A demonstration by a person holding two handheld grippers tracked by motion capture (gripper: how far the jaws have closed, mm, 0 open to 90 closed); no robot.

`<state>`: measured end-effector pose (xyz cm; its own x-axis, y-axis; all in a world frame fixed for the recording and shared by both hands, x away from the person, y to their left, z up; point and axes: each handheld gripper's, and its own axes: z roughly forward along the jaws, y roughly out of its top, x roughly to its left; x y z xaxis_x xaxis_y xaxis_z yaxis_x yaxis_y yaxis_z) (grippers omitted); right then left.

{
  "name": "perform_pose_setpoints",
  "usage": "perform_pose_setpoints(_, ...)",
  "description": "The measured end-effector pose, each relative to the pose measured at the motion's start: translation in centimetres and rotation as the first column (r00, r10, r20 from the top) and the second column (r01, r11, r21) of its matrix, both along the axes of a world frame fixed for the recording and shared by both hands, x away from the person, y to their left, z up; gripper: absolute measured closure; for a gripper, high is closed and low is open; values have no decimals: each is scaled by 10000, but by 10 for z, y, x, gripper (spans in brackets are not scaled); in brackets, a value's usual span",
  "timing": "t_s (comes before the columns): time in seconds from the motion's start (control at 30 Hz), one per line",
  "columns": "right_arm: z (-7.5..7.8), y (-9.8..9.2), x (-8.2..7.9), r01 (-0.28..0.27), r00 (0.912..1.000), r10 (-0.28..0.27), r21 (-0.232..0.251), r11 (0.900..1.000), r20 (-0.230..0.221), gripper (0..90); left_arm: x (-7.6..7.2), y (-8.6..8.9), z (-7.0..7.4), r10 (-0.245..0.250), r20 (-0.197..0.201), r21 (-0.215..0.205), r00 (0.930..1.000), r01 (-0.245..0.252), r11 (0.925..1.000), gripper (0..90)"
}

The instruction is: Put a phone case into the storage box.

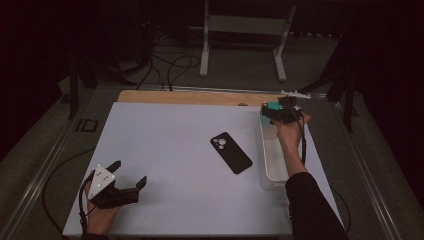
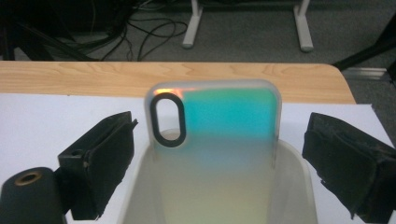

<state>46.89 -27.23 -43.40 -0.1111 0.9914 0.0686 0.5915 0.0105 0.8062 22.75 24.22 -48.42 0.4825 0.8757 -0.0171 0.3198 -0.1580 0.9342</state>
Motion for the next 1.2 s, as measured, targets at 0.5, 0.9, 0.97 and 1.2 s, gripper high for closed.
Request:
perform_pose_setpoints(0.5,28,-4,-41,-1418,9840,1372,336,9893,1138,93,0,0,0,30,1,-31,10000,-30,10000,5)
perform_pose_setpoints(0.9,34,3,-104,-2825,9377,2647,505,9579,2250,93,-1,0,0,66,1,-40,10000,-66,10000,5)
perform_pose_setpoints(0.97,32,6,-115,-3006,9310,2798,574,9520,2346,94,0,0,0,77,-14,-30,10000,-77,10000,5)
perform_pose_setpoints(1.2,23,8,-147,-3540,9047,3314,396,9344,2677,94,0,0,0,52,-5,-21,10000,-52,10000,6)
